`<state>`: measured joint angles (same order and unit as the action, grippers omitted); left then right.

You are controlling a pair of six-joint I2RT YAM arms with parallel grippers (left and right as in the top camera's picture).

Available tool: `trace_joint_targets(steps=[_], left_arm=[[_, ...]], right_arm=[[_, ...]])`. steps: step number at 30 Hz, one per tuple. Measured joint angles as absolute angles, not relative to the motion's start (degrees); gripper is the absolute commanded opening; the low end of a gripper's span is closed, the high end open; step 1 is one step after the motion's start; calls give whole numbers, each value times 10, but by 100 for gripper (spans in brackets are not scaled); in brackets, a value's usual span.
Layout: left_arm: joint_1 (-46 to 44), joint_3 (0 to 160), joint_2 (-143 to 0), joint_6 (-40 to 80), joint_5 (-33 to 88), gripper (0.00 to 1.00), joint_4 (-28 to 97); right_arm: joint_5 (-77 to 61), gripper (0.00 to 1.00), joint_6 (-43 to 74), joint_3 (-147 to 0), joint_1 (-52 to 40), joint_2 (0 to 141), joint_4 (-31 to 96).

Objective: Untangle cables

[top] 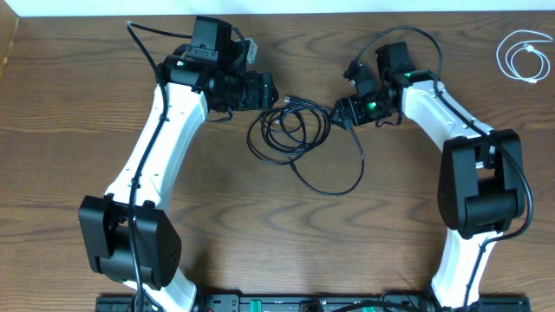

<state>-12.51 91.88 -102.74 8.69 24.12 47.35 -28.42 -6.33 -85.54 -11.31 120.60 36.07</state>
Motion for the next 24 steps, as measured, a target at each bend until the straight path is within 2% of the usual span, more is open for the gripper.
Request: trace_joint_targets(steps=[6,8,10,16,20,22,24], left_arm=[[-125,919,-1027,87,241,81,474],[-125,919,-1027,87,241,81,474],[-125,919,-1027,87,241,81,474],[-125,919,-1027,87,241,81,474],[-125,919,-1027,87,241,81,474],[-125,919,-1027,87,241,81,474],[-125,919,-1028,87,241,81,474]], right_arm=[[-292,75,-72,-855,-115,1231,359],[-291,71,-78,-855,-116,1231,359],[-293,64,-83,-855,-116,1232,358],[-292,26,-90,-855,-117,1238,359],[-291,8,-83,-855,-118,1243,359],[-291,1,-79,-855,-120,1243,358],[-291,1,-73,-855,-120,1243,358]])
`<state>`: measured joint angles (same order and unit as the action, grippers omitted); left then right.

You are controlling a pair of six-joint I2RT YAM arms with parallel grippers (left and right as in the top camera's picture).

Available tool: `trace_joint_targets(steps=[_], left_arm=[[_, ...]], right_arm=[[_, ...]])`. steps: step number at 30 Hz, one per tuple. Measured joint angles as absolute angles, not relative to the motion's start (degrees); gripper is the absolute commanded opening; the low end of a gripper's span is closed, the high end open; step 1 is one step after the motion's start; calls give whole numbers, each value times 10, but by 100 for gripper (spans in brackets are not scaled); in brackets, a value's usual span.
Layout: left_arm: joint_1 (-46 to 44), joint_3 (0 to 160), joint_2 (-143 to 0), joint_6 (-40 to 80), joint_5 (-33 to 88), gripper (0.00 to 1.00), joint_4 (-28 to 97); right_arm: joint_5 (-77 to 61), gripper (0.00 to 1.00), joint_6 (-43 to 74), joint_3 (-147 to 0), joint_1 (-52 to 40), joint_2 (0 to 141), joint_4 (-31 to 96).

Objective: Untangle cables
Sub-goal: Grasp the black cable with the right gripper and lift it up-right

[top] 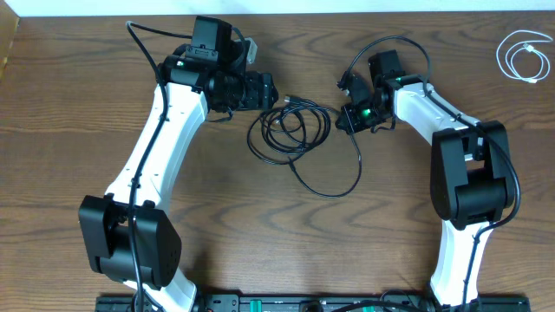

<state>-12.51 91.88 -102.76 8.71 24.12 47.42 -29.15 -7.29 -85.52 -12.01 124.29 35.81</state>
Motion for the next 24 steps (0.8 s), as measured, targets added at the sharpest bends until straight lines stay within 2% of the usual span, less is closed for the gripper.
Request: trace_joint_targets(steps=[12,18,24], left_arm=[[-125,919,-1027,87,241,81,474],[-125,919,-1027,87,241,81,474],[-125,919,-1027,87,241,81,474]], right_arm=[[-277,1,-48,-866,-120,1217,410],[-260,1,-45,-928,-119,1114,465],[-263,1,-24,-987,-119,976,437]])
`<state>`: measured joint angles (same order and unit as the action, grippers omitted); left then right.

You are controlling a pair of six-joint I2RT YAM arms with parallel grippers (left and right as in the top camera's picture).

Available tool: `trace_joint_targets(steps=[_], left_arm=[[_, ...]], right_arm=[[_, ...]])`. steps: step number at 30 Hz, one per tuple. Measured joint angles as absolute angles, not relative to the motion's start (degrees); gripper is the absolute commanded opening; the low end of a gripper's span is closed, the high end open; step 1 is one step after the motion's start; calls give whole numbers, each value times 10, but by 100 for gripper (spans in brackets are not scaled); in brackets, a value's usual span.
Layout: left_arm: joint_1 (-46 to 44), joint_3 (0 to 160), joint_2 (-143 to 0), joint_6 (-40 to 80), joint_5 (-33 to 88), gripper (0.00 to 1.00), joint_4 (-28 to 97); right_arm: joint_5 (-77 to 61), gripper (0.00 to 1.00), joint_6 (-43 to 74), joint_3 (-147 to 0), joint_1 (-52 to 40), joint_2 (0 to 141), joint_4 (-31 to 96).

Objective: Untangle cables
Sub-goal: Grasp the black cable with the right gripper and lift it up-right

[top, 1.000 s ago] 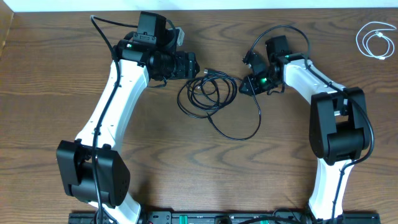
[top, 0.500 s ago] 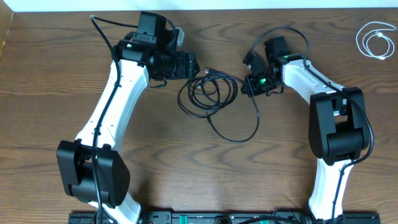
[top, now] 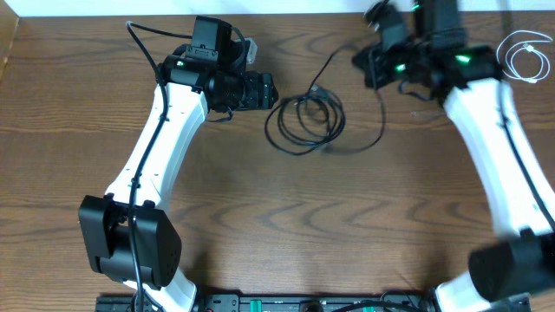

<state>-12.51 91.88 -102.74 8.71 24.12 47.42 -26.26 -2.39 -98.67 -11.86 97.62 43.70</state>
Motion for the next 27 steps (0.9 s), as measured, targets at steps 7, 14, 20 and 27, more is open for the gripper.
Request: trace_joint_targets(steps=[7,14,20,27], left_arm=[[-125,919,-1027,87,241,81,474],[-125,919,-1027,87,241,82,473],[-125,919,-1027,87,244,82,471],[-125,918,-1028,86,276,86,470]], right_arm=[[-278,1,30,-1006,-118,873,331],[-270,1,70,-1006,-118,817,248],[-252,1,83,-1006,-118,796,229],[-237,1,88,-1006,-115,798,238]])
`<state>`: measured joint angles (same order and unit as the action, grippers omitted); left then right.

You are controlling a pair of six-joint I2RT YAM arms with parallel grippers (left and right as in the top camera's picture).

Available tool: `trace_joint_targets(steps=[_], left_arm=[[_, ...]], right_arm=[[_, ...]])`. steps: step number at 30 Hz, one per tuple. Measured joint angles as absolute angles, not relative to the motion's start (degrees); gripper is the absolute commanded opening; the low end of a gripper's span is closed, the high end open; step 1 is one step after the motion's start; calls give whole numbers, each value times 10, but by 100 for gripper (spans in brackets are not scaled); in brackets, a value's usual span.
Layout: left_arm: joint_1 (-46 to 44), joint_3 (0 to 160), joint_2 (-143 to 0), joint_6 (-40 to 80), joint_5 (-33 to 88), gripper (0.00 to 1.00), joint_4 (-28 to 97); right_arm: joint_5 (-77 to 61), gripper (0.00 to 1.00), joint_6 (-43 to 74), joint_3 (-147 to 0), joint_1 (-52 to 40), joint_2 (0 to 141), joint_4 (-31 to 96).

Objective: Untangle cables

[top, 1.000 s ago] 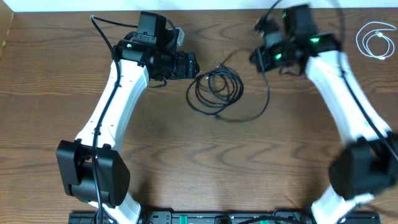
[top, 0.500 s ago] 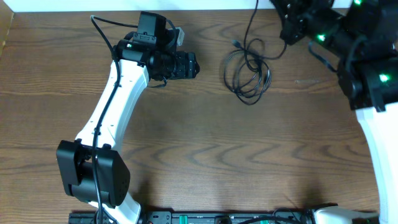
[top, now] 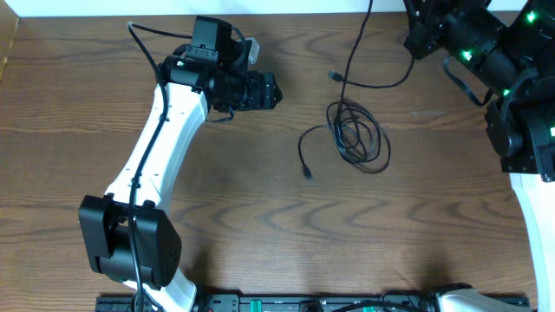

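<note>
A black cable lies as a tangled coil [top: 357,139] on the wooden table right of centre, with one tail ending in a plug [top: 305,170] to its left. A strand [top: 354,52] rises from the coil and leaves the top edge. Another strand with a plug end [top: 332,76] curves right toward my right gripper [top: 416,39]. That gripper is raised high at the top right and looks shut on the cable. My left gripper [top: 272,89] hovers at the upper middle, well left of the coil and holding nothing. Its jaws blur into one dark block.
The raised right arm [top: 512,95] fills the top right corner and hides the table beneath it. The left arm [top: 156,147] stretches from the front left to the upper middle. The table's back edge [top: 286,12] runs just behind both grippers.
The right arm has risen and moved further right. The black coil has shifted right and toward the front, away from the left gripper. The white cable at the far right is now hidden.
At first the coil lay between both grippers, with the right gripper low at its right end. The right gripper then stood higher and further back with a strand lifted. The coil followed it rightward. The left arm stayed still throughout.
</note>
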<state>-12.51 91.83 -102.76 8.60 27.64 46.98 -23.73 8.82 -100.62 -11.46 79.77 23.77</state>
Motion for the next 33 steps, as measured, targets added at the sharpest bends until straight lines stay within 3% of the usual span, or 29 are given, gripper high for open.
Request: trace_joint_targets(steps=[16,33], left_arm=[[-205,895,-1036,79,359,86,347],[-225,889,-1211,200,379,80,174]], right_arm=[[-242,1,108,-1006,-51,798,244],[-269,1,116,-1006,-36,798,269]])
